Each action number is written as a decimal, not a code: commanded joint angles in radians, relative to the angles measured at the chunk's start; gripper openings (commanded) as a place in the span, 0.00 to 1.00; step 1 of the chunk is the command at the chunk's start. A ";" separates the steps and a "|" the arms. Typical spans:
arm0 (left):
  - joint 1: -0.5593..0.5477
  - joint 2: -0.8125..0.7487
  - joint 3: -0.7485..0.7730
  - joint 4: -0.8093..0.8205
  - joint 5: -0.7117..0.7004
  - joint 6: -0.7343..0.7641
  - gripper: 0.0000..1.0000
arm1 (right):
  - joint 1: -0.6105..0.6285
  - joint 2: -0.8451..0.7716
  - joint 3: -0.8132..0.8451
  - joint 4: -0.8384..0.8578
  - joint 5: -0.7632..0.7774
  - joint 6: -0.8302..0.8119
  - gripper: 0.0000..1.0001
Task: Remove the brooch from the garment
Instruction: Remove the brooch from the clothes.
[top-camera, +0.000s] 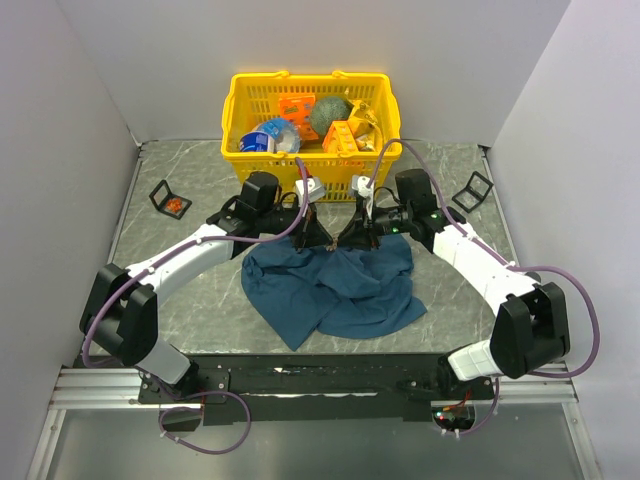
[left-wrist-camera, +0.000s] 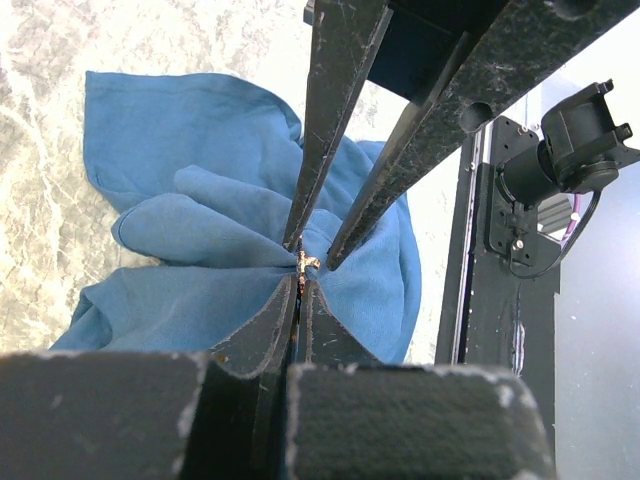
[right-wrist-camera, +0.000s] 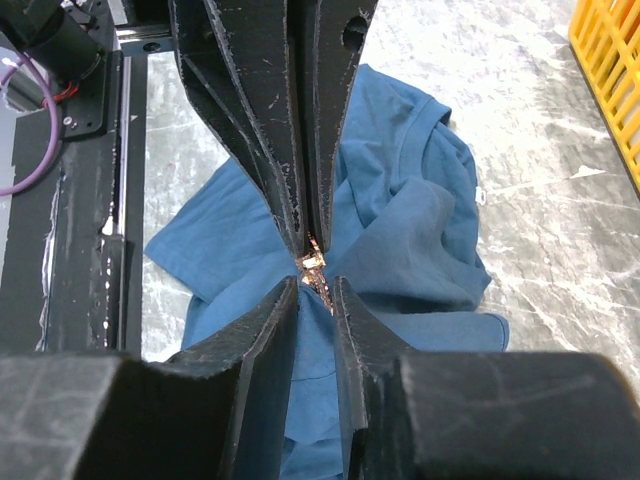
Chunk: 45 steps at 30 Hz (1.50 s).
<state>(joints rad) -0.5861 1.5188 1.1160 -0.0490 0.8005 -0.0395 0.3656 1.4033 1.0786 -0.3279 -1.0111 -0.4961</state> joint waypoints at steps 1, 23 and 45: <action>-0.004 -0.011 0.002 0.041 0.029 -0.003 0.01 | -0.005 0.006 0.030 -0.005 -0.027 -0.022 0.29; -0.004 -0.011 -0.005 0.041 0.046 -0.005 0.01 | -0.007 0.013 0.027 0.006 -0.020 -0.030 0.15; -0.004 0.021 0.010 0.035 0.020 0.006 0.63 | 0.041 -0.079 0.061 -0.119 0.296 -0.088 0.00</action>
<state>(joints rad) -0.5880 1.5265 1.1110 -0.0261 0.8116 -0.0402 0.3725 1.3697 1.0954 -0.4278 -0.8459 -0.5671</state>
